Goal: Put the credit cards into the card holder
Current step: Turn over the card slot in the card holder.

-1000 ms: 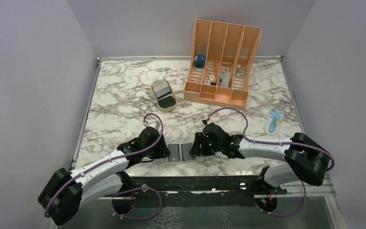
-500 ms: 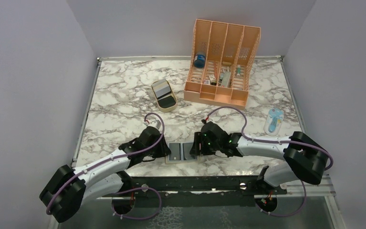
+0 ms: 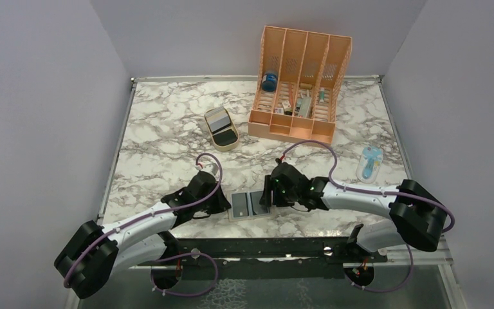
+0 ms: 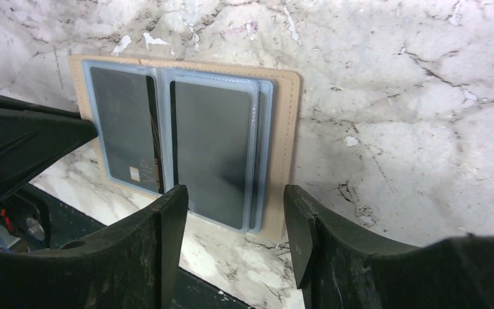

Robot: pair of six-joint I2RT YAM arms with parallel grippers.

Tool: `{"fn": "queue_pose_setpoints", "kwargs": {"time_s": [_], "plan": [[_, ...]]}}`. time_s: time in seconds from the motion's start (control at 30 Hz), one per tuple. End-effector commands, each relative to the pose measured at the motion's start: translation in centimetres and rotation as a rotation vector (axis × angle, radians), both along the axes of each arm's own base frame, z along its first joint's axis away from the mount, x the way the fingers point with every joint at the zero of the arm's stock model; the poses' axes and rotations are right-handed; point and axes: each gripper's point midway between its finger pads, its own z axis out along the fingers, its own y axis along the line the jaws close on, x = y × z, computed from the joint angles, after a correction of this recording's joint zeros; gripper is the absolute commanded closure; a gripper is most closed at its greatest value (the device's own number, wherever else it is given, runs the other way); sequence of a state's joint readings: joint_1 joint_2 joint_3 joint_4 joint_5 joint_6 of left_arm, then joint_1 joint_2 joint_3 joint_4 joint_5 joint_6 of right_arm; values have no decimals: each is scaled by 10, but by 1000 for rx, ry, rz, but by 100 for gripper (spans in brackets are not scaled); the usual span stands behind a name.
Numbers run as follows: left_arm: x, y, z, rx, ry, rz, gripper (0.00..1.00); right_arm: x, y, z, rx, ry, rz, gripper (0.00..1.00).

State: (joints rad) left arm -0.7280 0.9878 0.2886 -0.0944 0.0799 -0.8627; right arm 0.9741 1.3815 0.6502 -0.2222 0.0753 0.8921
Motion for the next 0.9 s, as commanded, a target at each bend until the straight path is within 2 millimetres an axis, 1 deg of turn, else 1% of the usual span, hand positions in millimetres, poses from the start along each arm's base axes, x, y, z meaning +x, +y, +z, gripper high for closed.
{"fn": "queue_pose_setpoints", "kwargs": {"time_s": [0.0,0.13,0.3,0.53,0.67,0.77,0.87], "plan": [[-3,-7,1,-35,10,-26,92,13,-6,11,-44,-58,-40,42],[-3,-8,0,-37,13,-28,100,13,-7,14,-37,-69,-42,41],[-4,-12,0,-52,19,-37,100,9,7,15,53,-71,1,43],[-4,-13,0,-54,21,-38,100,9,5,-1,-1,-43,2,43],[-4,-13,-1,-55,22,-39,100,6,8,-6,12,-29,13,43],[-4,-13,0,-56,22,-41,100,5,11,-6,18,-23,21,43],[-4,-14,1,-57,20,-42,100,4,16,0,50,-27,38,45]]}}
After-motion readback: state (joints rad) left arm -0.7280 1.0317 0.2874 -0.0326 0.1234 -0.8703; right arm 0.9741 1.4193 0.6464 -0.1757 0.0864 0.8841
